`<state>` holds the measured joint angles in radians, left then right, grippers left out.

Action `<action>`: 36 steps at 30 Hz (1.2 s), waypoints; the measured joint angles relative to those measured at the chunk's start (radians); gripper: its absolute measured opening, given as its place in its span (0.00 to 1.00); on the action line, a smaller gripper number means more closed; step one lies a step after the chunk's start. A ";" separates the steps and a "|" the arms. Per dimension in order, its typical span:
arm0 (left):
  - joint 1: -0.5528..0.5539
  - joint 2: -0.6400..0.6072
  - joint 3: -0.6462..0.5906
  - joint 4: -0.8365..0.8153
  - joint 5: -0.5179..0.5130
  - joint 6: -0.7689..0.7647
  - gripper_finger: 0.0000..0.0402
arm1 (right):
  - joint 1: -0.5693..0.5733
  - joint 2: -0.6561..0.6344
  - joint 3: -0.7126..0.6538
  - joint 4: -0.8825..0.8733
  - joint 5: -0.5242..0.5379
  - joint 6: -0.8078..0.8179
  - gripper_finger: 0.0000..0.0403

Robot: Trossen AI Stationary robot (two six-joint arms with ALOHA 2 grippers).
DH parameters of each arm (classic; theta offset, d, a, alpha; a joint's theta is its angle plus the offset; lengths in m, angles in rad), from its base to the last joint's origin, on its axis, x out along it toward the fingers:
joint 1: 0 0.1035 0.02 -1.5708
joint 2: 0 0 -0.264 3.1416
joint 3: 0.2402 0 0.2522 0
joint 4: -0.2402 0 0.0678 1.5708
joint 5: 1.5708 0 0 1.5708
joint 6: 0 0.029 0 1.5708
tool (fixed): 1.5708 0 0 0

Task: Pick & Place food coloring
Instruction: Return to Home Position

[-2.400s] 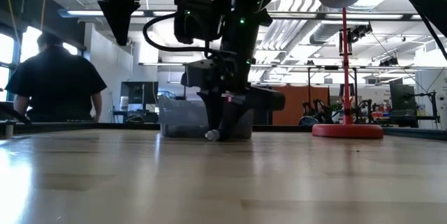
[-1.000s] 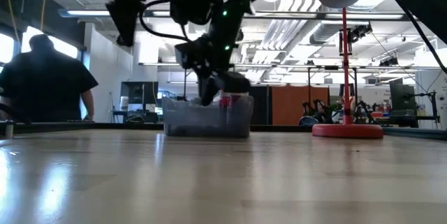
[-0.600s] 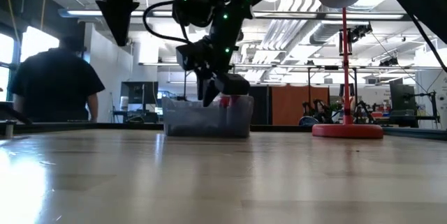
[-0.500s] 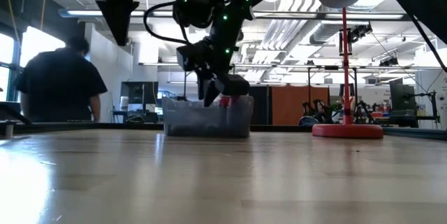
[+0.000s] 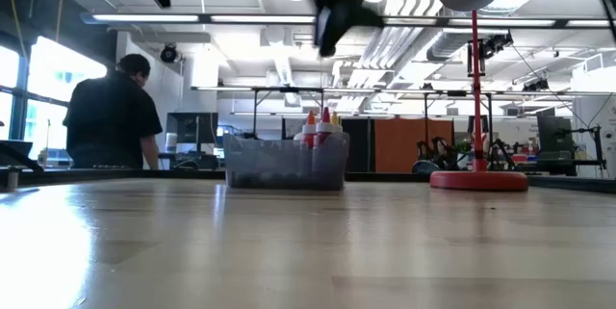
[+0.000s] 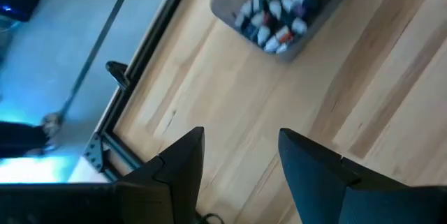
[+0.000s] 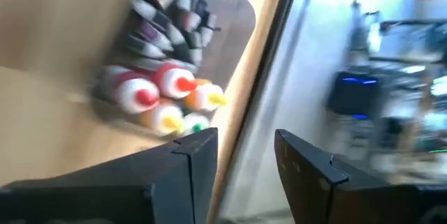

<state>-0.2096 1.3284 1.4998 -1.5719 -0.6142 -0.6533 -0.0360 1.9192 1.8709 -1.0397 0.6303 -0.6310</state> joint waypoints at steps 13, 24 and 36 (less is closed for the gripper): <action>-0.116 -0.649 -0.585 0.711 0.019 0.167 0.45 | -0.127 -0.854 -0.578 0.142 -0.866 0.241 0.34; -0.131 -0.987 -1.074 1.277 0.065 0.445 0.45 | -0.127 -1.618 -1.377 0.828 -1.080 0.412 0.34; -0.131 -1.268 -1.358 1.516 0.132 0.541 0.45 | -0.128 -1.909 -1.721 1.167 -0.965 0.534 0.34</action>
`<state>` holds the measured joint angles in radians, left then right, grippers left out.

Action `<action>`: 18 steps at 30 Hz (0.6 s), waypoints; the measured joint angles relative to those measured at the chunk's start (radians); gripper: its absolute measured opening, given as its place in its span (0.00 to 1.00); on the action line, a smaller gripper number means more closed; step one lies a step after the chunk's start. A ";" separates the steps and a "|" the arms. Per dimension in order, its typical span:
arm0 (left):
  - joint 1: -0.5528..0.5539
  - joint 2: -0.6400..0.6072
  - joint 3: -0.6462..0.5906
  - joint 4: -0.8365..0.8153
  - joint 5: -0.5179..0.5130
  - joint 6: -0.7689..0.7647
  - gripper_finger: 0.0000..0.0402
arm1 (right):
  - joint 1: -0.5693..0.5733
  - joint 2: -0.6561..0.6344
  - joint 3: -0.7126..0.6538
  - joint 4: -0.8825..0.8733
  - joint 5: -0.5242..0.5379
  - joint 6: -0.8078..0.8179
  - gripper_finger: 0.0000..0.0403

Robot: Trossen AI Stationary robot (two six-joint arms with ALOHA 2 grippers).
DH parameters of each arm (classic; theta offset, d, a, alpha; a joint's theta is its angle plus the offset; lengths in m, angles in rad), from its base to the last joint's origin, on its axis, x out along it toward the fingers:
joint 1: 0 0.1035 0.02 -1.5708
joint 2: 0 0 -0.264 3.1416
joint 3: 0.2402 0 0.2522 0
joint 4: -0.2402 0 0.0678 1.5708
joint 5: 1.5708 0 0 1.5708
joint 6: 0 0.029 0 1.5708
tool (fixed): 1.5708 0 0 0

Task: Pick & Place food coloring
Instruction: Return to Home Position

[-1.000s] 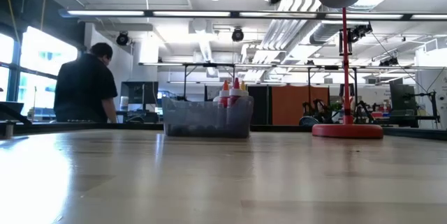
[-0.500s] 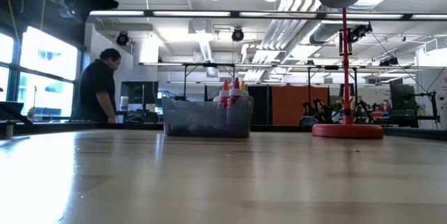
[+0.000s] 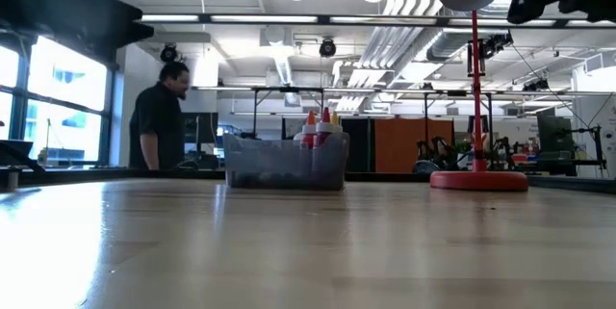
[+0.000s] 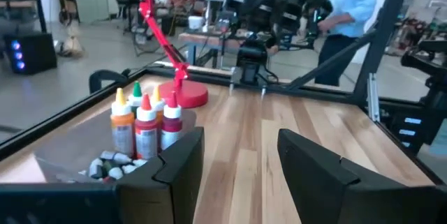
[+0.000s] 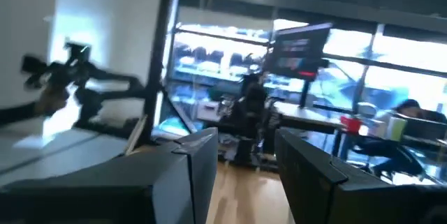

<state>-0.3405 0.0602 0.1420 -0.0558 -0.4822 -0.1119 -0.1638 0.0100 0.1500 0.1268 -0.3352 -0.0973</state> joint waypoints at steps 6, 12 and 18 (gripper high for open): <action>0.000 -0.054 -0.100 0.078 -0.004 -0.006 0.45 | 0.000 0.002 -0.103 0.059 0.040 0.072 0.34; 0.000 -0.032 -0.108 0.090 0.001 -0.009 0.45 | 0.001 0.004 -0.140 0.066 0.043 0.097 0.34; 0.000 -0.005 -0.109 0.081 0.002 0.027 0.45 | 0.001 0.004 -0.140 0.003 0.042 0.067 0.34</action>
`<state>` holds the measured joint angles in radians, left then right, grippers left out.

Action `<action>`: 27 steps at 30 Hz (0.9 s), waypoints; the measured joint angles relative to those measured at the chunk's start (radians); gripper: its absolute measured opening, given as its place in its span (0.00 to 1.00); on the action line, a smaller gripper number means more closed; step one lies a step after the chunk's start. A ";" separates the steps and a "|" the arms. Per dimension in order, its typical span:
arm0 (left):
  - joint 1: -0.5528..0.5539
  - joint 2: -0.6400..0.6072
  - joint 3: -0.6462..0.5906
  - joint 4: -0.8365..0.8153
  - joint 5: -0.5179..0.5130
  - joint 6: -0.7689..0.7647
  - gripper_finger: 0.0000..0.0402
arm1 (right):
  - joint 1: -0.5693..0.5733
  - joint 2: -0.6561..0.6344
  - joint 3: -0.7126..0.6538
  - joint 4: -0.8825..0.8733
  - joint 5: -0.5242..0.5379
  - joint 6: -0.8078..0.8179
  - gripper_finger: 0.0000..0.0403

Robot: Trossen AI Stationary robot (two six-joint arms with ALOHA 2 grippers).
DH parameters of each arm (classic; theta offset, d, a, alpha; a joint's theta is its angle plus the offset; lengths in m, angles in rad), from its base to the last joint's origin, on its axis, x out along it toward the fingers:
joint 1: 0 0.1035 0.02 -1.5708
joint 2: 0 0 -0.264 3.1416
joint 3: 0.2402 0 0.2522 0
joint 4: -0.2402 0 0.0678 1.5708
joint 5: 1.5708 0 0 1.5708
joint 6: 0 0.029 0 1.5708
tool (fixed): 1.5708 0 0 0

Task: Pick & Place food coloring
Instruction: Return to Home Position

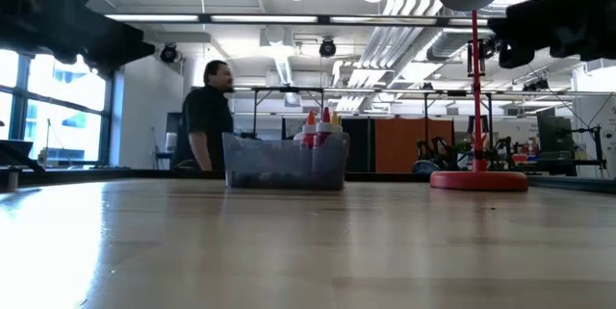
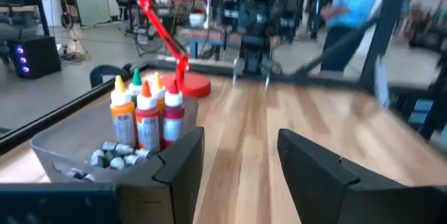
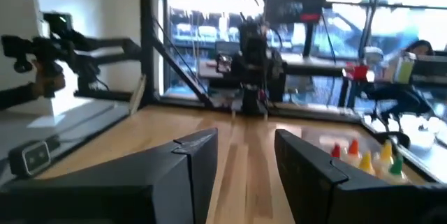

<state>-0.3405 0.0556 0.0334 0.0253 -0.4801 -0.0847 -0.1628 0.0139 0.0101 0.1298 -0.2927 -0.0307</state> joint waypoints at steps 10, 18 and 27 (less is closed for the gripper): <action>0.000 0.071 -0.001 -0.006 0.001 0.054 0.45 | 0.000 0.000 0.000 -0.063 0.033 -0.001 0.34; 0.000 0.073 -0.002 0.007 -0.025 0.060 0.45 | 0.000 0.000 0.000 -0.062 0.033 -0.003 0.34; 0.000 0.073 -0.003 0.010 -0.004 0.054 0.45 | 0.000 0.000 0.000 -0.061 0.033 -0.003 0.34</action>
